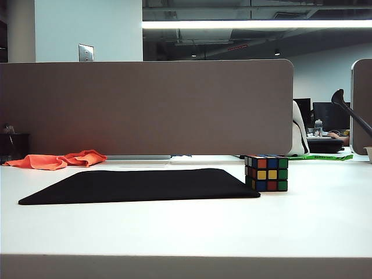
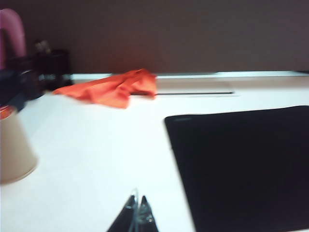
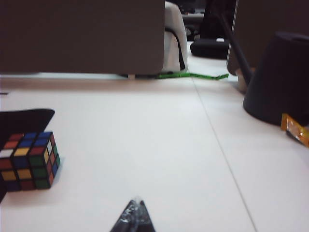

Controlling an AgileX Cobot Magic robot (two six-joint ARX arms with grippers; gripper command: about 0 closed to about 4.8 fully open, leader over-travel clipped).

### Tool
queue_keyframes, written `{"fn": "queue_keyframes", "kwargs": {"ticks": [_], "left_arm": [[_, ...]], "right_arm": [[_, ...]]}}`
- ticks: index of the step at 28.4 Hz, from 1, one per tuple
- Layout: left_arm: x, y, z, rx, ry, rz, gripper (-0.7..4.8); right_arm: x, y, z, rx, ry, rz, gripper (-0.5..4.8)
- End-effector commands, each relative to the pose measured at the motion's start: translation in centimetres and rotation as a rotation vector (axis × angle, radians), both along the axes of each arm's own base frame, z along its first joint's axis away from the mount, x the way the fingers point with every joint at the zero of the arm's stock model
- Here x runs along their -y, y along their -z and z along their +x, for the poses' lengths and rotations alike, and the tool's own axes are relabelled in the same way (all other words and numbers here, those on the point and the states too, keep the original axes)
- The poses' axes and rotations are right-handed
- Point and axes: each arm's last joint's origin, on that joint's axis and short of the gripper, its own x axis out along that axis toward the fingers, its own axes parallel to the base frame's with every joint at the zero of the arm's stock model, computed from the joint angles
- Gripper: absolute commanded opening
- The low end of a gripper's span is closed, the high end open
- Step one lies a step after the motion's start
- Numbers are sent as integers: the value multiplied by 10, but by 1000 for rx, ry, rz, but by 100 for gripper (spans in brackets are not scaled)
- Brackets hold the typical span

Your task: Pick up the cube on the right side of the mouse pad, then place it in the center of the mouse pad.

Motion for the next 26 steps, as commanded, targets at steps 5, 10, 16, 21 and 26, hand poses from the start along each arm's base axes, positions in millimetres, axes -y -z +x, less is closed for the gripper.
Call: {"fn": "queue_keyframes", "kwargs": {"ticks": [5, 10, 16, 21, 26], "left_arm": [[10, -10, -3, 95, 372, 28, -6], [14, -10, -5, 81, 502, -8, -6], [15, -9, -5, 57, 551, -47, -6], [15, -7, -5, 39, 555, -52, -6], [15, -6, -5, 34, 555, -54, -6]], "right_arm": [[-1, -24, -4, 121, -31, 27, -5], [-1, -31, -6, 138, -37, 26, -5], [-1, -39, -6, 150, -36, 26, -6], [-1, -51, -2, 156, -37, 25, -5], [-2, -71, 10, 102, -49, 26, -5]]}}
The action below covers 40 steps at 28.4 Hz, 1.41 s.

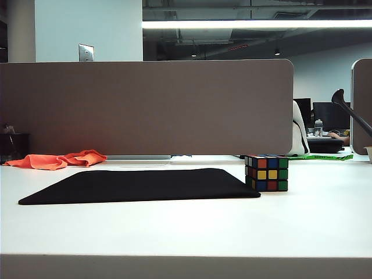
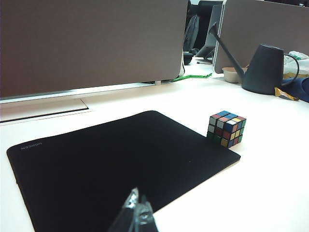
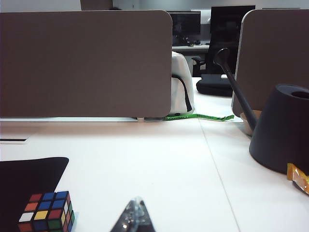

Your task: Pick up the cube on the right side of the mouse pad, then place it in the center of the mouse pad.

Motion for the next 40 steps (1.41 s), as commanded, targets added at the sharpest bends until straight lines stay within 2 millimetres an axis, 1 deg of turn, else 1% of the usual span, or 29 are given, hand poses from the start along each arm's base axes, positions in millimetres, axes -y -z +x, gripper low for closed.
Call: {"fn": "queue_keyframes", "kwargs": {"ticks": [1, 2, 4, 7, 10, 13, 15, 19, 24, 27, 29, 31, 33, 37, 40], "left_arm": [[0, -1, 0, 2, 6, -1, -6], [0, -1, 0, -1, 6, -1, -6], [0, 0, 0, -9, 5, 2, -6], [0, 1, 0, 7, -1, 34, -6], [0, 1, 0, 35, -10, 77, -6], [-1, 1, 0, 32, -37, 71, -6], [-1, 1, 1, 32, -45, 71, -6], [-1, 1, 1, 32, -45, 71, -6], [-1, 1, 1, 33, -44, 73, -6], [-1, 1, 1, 34, -44, 74, -6], [-1, 1, 1, 34, -44, 73, -6], [-1, 1, 1, 32, -41, 70, -6], [-1, 1, 1, 24, -40, 58, -6], [-1, 1, 1, -6, -37, 12, -6], [-1, 1, 0, -6, -32, 12, -6]], "right_arm": [[-1, -18, 10, -20, -27, 1, -6], [-1, -28, 21, -63, -52, 0, -5], [-3, -41, 41, -129, -102, 1, -5], [-6, -56, 70, -224, -149, 5, -5], [-14, -66, 98, -300, -178, 3, -6], [-25, -71, 124, -353, -170, -8, -6], [-33, -72, 137, -379, -151, -19, -6], [-54, -67, 162, -428, -101, -59, -6], [-76, -53, 184, -469, -115, -135, -6], [-89, -42, 195, -442, -159, -137, -5], [-98, -31, 203, -442, -201, -137, -5], [-102, -22, 209, -453, -222, -124, -5], [-102, -19, 210, -464, -218, -98, -5], [-103, -19, 211, -463, -216, -77, -5], [-103, -20, 213, -443, -217, -73, 3]]}}
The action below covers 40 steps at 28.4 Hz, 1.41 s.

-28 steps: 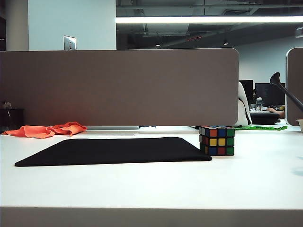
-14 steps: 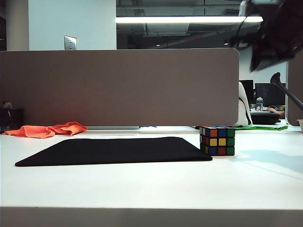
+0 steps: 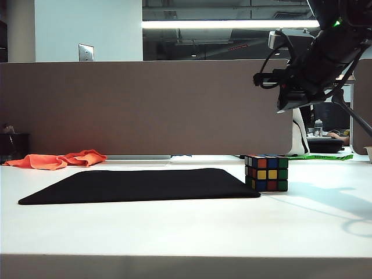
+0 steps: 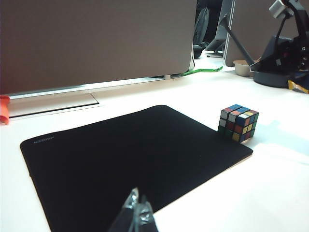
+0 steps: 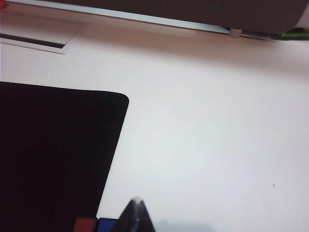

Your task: Pick up the cube on the right side of the mouse pad, then place it in the center of the mouse pad.

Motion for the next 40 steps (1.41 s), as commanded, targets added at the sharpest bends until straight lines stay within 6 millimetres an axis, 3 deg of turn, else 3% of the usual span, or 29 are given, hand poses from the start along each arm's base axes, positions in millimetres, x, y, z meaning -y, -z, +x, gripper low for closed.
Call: {"fn": "queue_keyframes", "kwargs": {"ticks": [1, 7, 11, 14, 17, 23, 31, 40], "left_arm": [[0, -2, 0, 8, 17, -3, -6], [3, -2, -2, 46, 110, 58, -6], [3, -2, -2, 47, 111, 59, -6], [3, -2, -2, 47, 128, 60, -6], [3, -2, -2, 45, 129, 57, -6], [3, -2, -2, 44, 128, 57, -6], [3, -2, -2, 44, 126, 56, -6], [3, -2, -2, 43, 126, 56, -6]], "right_arm": [[-1, -5, 3, 55, 2, 25, 14], [-2, -7, 6, 72, -3, 64, 160], [-4, -5, 9, 74, -2, 89, 224], [-6, -1, 16, 48, 8, 129, 372], [-11, 4, 32, -49, 25, 125, 442], [-19, 13, 57, -253, 32, 57, 442], [-19, 14, 57, -344, 49, 46, 442], [-21, 20, 55, -403, 4, 63, 479]]}}
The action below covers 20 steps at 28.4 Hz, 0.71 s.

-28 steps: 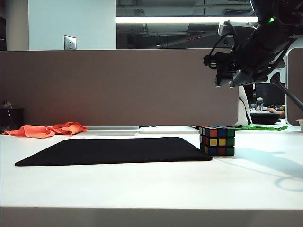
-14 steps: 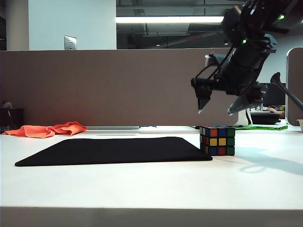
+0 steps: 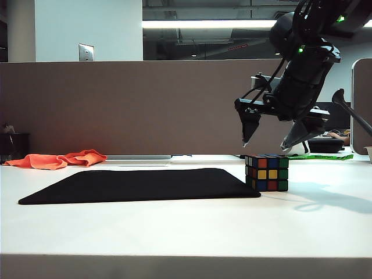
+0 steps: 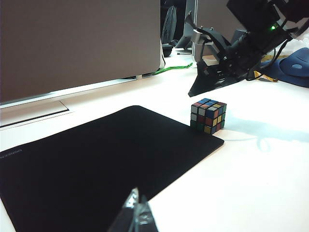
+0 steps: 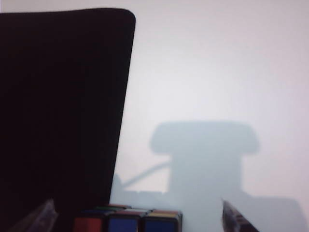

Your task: Pick up the cube on the right side of the mouse pad, then place it in the center of the mouse pad.

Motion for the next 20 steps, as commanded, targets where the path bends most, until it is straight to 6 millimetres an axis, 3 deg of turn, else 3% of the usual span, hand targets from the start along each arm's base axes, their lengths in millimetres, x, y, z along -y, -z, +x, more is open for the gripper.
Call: {"fn": "queue_keyframes", "kwargs": {"ticks": [1, 7, 20], "left_arm": [[0, -2, 0, 10, 4, 0, -6], [0, -2, 0, 7, 4, -3, -6], [0, -2, 0, 5, 5, -5, -6]], "right_arm": [[-1, 1, -1, -23, -8, 5, 479], [-2, 16, -3, -119, -17, -19, 479], [-3, 26, 0, -137, -22, -21, 479]]}}
